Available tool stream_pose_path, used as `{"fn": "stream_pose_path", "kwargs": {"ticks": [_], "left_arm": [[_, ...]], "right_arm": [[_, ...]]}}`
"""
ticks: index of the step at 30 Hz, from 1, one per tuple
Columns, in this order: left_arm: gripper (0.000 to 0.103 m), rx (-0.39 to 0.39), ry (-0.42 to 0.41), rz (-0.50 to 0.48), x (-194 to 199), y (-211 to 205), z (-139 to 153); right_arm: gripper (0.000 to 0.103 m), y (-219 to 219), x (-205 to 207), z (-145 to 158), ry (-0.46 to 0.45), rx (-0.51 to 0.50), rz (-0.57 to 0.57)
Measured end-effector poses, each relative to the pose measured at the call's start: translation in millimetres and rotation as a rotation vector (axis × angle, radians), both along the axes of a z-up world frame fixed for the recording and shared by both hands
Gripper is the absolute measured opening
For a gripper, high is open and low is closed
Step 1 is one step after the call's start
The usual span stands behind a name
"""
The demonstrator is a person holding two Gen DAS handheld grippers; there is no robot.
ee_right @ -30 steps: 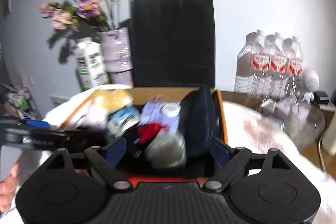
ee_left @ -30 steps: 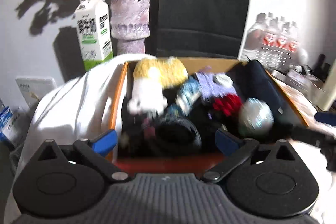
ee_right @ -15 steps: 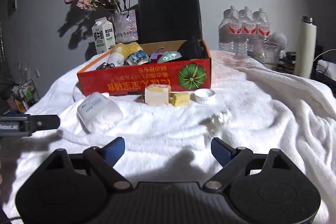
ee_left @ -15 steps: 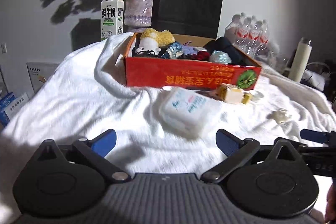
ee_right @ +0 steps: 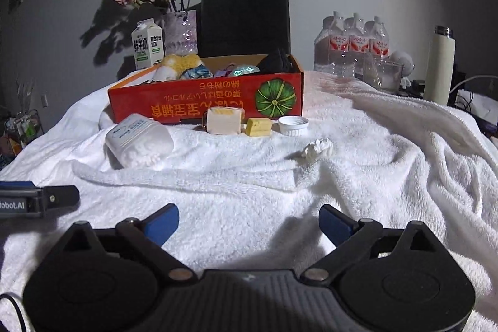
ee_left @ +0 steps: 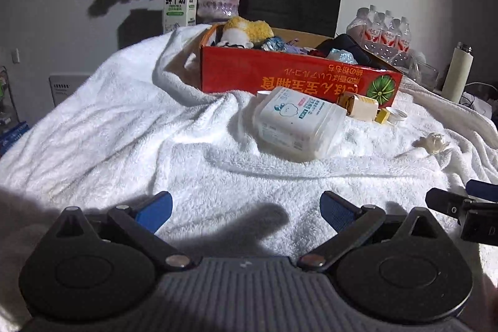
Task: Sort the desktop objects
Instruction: 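Grasp the white wet-wipe pack with the left tool while the right tool grasps the crumpled tissue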
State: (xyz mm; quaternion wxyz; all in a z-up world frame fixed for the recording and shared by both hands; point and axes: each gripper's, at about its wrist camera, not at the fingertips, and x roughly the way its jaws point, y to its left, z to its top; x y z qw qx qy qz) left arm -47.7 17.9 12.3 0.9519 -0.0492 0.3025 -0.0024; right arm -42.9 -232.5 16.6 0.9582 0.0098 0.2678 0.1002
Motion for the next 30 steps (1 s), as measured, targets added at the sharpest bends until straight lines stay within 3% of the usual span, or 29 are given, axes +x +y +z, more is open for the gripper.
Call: {"fn": "stream_pose_path", "kwargs": {"ticks": [6,10,13,18,23,27,29,30], "left_arm": [[0.103,0.006,0.022,0.000,1,0,-1],[0.103,0.109,-0.068,0.014,-9,-11,7],[0.103,0.141,-0.095,0.013,-11,-16,11],[0.103,0.093,-0.013,-0.054,-8,-17,2],[0.103,0.141,-0.122,0.078,-18,-11,10],[0.103,0.050,0.002,-0.022,-8,-5,3],[0.103,0.072,0.058,-0.045,-7,-10,-5],[0.103,0.092,0.033,-0.046,-12,-12,-5]], "right_arm": [[0.097,-5,3,-2,0.020,0.042,-0.009],[0.097,-9,5,-4,0.033,0.080,-0.006],[0.097,-11,4,-4,0.031,0.093,-0.005],[0.097,-10,5,-4,0.036,0.087,-0.006],[0.097,-10,5,-4,0.041,0.091,-0.007],[0.097,-10,6,-5,0.044,0.092,-0.007],[0.097,-10,6,-5,0.045,0.093,-0.008],[0.097,-10,6,-5,0.045,0.093,-0.008]]}}
